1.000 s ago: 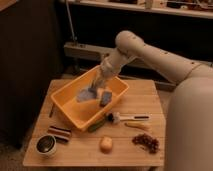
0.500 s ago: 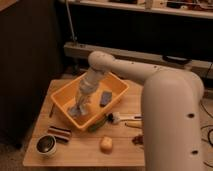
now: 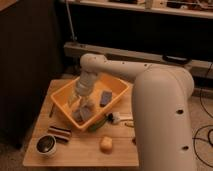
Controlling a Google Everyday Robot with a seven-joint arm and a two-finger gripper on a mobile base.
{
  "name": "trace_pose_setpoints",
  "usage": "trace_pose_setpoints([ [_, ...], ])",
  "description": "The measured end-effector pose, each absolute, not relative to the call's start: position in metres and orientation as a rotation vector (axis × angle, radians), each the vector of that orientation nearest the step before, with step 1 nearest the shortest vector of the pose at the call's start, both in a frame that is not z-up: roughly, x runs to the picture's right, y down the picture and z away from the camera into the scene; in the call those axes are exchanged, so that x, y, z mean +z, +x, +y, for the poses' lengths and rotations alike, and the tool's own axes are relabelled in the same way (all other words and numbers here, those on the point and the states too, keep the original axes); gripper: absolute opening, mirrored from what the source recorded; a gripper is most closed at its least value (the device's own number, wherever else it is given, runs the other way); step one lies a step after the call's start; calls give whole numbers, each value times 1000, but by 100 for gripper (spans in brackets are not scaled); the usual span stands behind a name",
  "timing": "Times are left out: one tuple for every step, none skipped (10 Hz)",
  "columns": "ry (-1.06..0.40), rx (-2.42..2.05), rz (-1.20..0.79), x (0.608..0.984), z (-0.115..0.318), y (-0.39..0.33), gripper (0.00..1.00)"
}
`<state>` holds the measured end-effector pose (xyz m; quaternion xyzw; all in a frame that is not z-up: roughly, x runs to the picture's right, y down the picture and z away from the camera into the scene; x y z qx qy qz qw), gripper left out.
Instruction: Place towel in tray
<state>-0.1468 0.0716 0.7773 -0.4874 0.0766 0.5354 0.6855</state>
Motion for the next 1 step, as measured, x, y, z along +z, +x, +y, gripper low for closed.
trace_pose_setpoints([
  [-1086,1212,180,781,70,-139,80],
])
